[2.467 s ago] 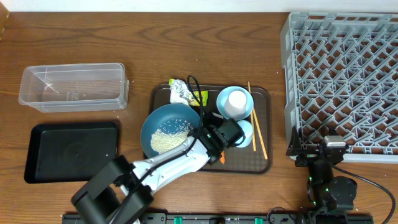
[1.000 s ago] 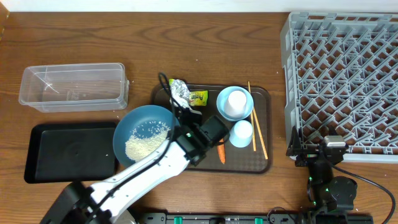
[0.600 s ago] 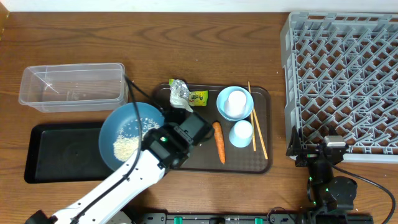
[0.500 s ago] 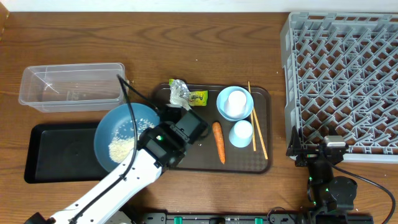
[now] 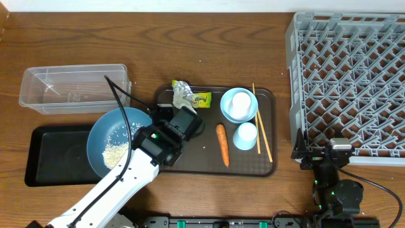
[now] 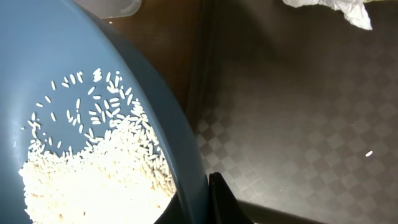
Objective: Sort waste into correct bins and load items into the dishwasher rack
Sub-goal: 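Lift the blue bowl with the left gripper toward the black tray, then tilt the blue bowl with the left gripper, pouring rice onto black tray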
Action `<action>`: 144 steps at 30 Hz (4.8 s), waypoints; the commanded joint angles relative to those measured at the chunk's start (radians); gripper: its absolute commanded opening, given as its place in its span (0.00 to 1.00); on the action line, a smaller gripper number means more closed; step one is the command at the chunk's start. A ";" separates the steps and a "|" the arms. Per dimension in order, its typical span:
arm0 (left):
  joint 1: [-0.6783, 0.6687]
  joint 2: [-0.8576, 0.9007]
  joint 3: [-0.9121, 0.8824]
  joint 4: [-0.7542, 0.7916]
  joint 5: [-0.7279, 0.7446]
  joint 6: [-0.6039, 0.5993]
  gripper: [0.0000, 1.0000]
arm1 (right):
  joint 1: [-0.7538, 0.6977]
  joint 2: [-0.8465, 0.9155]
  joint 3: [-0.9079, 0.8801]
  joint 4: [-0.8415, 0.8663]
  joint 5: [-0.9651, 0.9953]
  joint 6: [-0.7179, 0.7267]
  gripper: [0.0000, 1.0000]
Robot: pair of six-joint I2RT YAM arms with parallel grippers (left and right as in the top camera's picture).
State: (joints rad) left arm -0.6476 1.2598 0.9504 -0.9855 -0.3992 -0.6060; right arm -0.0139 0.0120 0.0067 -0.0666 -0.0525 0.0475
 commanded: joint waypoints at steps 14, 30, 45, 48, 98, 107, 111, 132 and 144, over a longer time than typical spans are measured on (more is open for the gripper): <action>0.189 -0.188 0.019 -0.077 -0.028 -0.035 0.06 | -0.005 -0.005 -0.001 -0.005 0.003 -0.012 0.99; 0.346 -0.189 0.017 -0.069 -0.022 -0.035 0.06 | -0.005 -0.005 -0.001 -0.004 0.003 -0.012 0.99; 0.497 -0.189 0.016 0.098 0.108 0.083 0.06 | -0.005 -0.005 -0.001 -0.004 0.003 -0.012 0.99; 0.526 -0.188 0.016 0.121 0.108 0.098 0.06 | -0.005 -0.005 -0.001 -0.005 0.003 -0.012 0.99; 1.296 -0.030 0.002 0.408 0.935 0.210 0.06 | -0.005 -0.005 -0.001 -0.005 0.003 -0.012 0.99; 1.420 -0.030 0.002 0.393 1.048 0.240 0.06 | -0.005 -0.005 -0.001 -0.005 0.003 -0.012 0.99; 1.449 -0.030 0.002 0.397 1.086 0.240 0.06 | -0.005 -0.005 -0.001 -0.005 0.003 -0.012 0.99; 1.538 -0.027 0.000 0.385 1.245 0.228 0.07 | -0.005 -0.005 -0.001 -0.005 0.003 -0.012 0.99; 1.706 0.042 0.000 0.366 1.529 0.270 0.06 | -0.005 -0.005 -0.001 -0.004 0.003 -0.012 0.99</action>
State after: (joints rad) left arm 1.0401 1.2930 0.9504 -0.6292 1.0237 -0.3775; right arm -0.0139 0.0120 0.0067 -0.0666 -0.0525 0.0475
